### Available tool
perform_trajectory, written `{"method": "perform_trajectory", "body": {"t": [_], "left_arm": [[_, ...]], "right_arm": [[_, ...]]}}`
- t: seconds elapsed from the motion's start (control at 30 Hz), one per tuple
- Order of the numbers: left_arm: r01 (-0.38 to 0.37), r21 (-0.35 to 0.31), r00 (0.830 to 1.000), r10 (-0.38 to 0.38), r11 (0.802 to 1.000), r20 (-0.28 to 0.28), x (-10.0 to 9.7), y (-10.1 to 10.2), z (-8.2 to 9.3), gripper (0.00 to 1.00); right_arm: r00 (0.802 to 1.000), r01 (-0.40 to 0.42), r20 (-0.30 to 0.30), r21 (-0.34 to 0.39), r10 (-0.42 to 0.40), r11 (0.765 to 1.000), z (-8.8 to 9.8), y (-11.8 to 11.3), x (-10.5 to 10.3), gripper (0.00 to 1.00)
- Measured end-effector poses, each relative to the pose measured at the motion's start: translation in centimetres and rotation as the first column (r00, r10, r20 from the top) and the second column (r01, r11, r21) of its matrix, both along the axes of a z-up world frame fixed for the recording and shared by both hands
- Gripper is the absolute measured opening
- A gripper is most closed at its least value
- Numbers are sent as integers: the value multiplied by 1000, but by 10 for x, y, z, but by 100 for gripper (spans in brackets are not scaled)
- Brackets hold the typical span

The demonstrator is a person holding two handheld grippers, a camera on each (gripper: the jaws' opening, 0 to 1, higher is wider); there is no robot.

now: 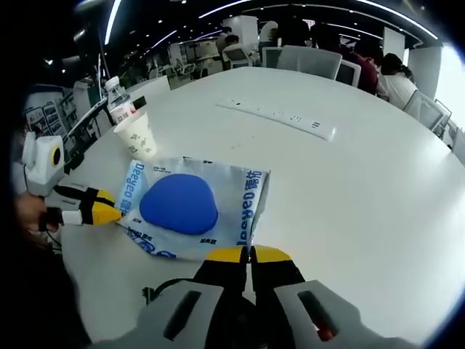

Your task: Arrange the tabletop items into an orderly group along one side of the table until the central work area is clear of visible clutter.

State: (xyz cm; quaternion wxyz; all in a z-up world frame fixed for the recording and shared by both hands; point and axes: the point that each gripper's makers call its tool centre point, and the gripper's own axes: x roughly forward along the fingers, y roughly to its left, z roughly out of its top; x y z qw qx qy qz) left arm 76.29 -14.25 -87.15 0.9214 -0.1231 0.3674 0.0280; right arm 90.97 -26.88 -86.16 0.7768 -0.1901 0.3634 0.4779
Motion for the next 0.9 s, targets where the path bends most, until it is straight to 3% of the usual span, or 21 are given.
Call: {"method": "perform_trajectory", "body": {"t": [0.3, 0.6, 0.9], "left_arm": [[20, 20, 1000, -21, 1000, 23, 6, 4, 10, 0], [49, 55, 996, -53, 997, 66, 18, 12, 36, 0], [108, 84, 992, -113, 991, 61, 28, 26, 41, 0]], "right_arm": [[999, -12, 38, -7, 12, 1000, 9, -2, 1, 0], [997, 20, 78, 27, -22, 999, 28, -3, 2, 0], [993, 78, 82, 52, -83, 996, 37, -6, -7, 0]]}}
